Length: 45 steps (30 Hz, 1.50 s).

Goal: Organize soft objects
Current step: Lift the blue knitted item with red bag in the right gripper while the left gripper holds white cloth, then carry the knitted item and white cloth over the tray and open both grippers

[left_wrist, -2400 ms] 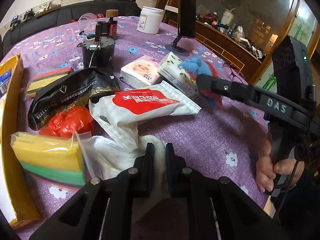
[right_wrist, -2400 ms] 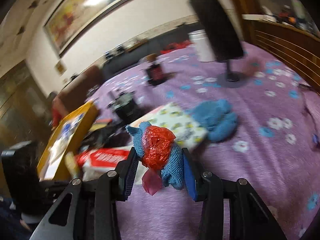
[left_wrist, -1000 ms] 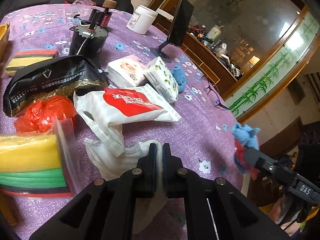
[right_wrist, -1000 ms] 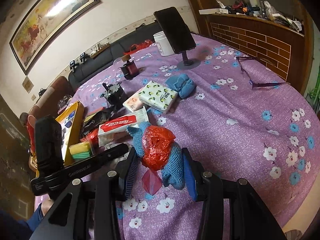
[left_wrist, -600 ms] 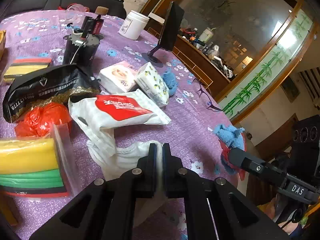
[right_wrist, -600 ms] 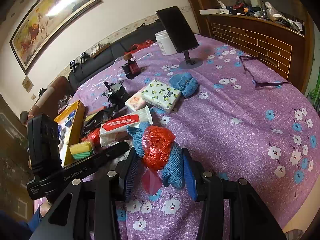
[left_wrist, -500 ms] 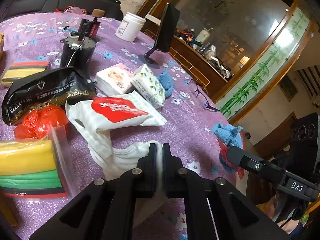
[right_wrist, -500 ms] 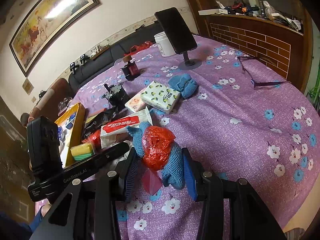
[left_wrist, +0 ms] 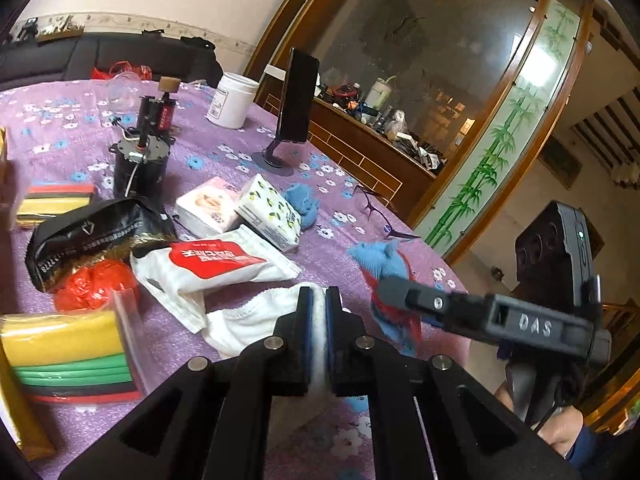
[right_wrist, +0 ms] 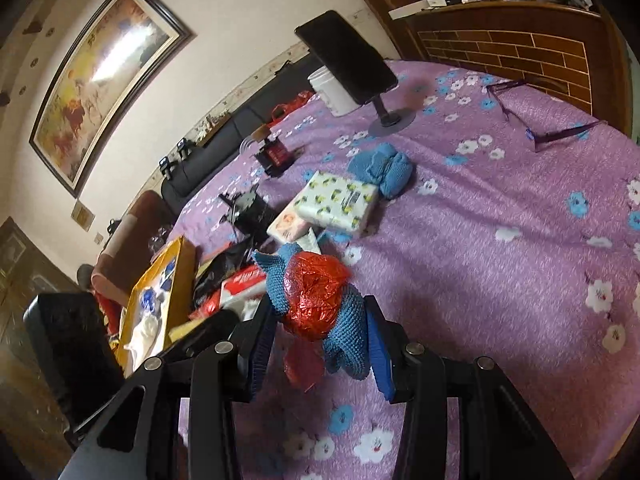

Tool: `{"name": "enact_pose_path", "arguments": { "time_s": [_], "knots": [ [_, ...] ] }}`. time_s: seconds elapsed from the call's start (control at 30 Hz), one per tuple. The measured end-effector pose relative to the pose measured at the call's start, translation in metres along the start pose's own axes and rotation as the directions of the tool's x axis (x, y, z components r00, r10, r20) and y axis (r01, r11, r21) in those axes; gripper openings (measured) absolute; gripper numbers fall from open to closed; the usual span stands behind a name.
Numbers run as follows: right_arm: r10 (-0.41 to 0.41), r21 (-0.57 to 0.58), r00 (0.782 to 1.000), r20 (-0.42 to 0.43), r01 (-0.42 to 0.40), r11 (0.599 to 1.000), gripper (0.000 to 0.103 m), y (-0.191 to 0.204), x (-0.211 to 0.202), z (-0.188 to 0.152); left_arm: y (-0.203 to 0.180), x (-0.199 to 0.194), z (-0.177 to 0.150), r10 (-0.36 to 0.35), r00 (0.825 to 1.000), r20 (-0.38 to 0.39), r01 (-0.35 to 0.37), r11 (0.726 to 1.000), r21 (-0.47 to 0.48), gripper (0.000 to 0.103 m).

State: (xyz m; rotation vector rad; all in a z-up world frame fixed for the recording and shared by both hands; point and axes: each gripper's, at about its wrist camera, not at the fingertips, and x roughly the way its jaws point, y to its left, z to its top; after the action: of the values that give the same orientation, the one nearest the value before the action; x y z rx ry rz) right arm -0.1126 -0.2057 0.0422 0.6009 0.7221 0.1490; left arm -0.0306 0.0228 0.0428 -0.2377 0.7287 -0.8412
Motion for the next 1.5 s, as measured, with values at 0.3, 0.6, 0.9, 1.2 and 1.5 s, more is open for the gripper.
{"name": "enact_pose_path", "arguments": {
  "time_s": [0.3, 0.6, 0.9, 1.2, 1.5],
  "knots": [
    [0.004, 0.011, 1.0, -0.002, -0.004, 1.0, 0.046, -0.006, 0.004, 0.005, 0.0, -0.006, 0.001, -0.012, 1.0, -0.012, 0.012, 1.0, -0.006, 0.006],
    [0.076, -0.065, 0.994, -0.072, -0.081, 0.995, 0.046, 0.03, 0.03, 0.004, 0.015, -0.059, 0.009, 0.036, 0.997, 0.071, -0.032, 0.998, -0.062, 0.006],
    [0.208, -0.189, 0.959, -0.192, -0.244, 0.951, 0.047, 0.119, 0.066, -0.003, 0.088, -0.156, 0.016, 0.255, 0.952, 0.17, -0.215, 0.95, -0.225, 0.006],
    [0.225, -0.24, 0.926, -0.302, -0.302, 0.922, 0.047, 0.175, 0.103, -0.016, 0.154, -0.214, 0.009, 0.374, 0.911, 0.171, -0.297, 0.886, -0.356, 0.006],
    [0.143, -0.472, 0.903, -0.406, -0.341, 0.813, 0.047, 0.262, 0.142, -0.078, 0.194, -0.214, 0.002, 0.449, 0.892, 0.059, -0.384, 0.819, -0.426, 0.006]
  ]
}}
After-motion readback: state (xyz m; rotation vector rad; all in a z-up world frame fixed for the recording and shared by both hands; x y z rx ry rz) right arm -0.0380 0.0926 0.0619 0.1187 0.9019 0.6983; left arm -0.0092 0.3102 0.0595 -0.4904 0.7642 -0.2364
